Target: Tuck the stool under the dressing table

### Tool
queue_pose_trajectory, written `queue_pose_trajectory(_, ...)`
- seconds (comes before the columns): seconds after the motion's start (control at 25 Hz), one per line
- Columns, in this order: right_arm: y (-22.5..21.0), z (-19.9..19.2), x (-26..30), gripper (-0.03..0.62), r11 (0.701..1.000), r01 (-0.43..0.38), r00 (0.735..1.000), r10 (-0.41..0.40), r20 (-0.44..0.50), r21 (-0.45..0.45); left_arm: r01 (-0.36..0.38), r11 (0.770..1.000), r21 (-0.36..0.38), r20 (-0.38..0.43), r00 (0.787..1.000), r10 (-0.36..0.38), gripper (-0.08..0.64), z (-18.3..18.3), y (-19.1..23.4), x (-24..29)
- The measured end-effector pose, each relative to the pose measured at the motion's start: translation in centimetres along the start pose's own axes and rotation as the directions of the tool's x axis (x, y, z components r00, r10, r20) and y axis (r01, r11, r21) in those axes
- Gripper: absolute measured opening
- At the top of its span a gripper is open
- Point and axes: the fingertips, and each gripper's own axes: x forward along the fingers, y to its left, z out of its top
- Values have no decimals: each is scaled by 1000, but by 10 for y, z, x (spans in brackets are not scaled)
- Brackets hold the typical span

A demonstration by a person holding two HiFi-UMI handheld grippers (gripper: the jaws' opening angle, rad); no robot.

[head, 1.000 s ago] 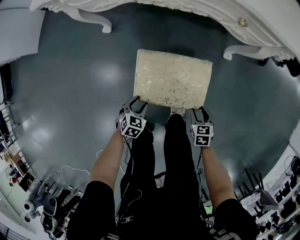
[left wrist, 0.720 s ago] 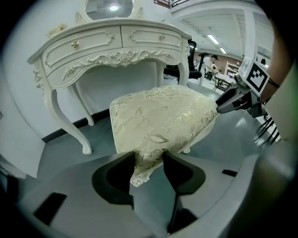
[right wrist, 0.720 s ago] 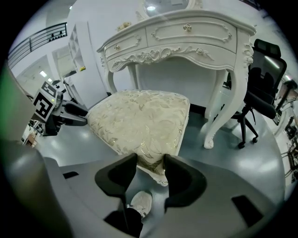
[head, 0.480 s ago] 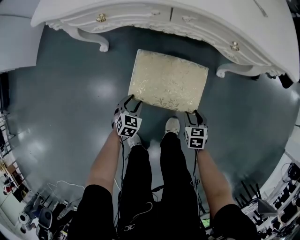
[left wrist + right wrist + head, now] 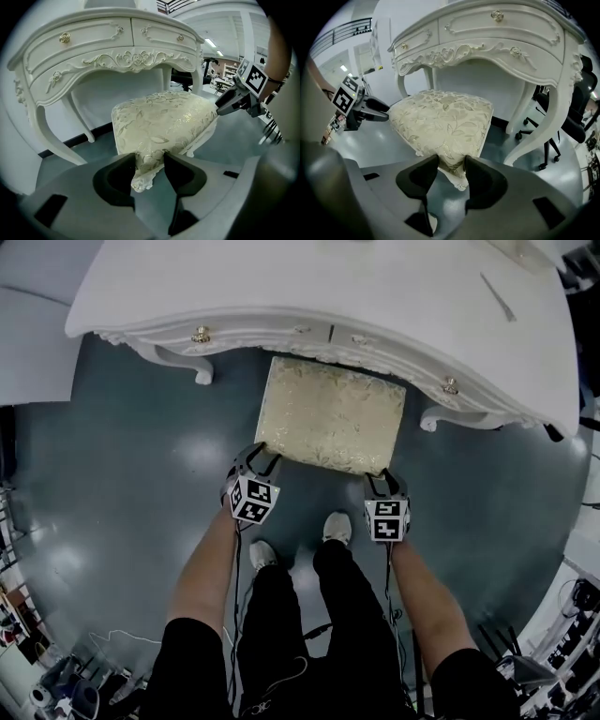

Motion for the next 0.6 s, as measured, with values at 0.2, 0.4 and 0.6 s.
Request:
queue_pose_trajectory(0.2,-16,31,17,204,1000,-3,1000,4,25,-8,-28,999,-27,18,999,29,212,21,18,15)
queue_pose_trajectory(0.4,-33,61,34,206,999,-14,998,17,64,-41,-44,997,-68,61,997,48,212,40,34,31)
queue_pose_trajectory(0.6,-46,91,51,206,999,-7,993,13,115,-47,-76,994,-83,102,991,85,210,61,56,48)
